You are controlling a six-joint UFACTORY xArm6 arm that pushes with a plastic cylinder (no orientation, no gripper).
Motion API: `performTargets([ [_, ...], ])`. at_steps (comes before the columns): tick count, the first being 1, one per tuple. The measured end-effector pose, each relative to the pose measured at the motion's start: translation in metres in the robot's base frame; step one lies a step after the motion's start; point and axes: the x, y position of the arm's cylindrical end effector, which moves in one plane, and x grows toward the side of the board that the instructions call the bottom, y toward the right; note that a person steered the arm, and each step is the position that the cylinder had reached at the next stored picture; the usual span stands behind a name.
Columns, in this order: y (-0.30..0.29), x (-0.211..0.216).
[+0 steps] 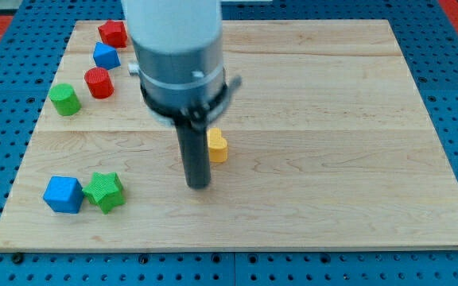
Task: Move the green star diagonally to the bottom right of the green circle
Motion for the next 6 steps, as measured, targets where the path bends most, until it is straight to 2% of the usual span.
performTargets([
  [1, -0.031, 0.044],
  [2, -0.083, 0.015],
  [3, -0.097, 0.003],
  [4, -0.101, 0.055],
  [5, -0.137, 0.016],
  [6, -0.123, -0.039],
])
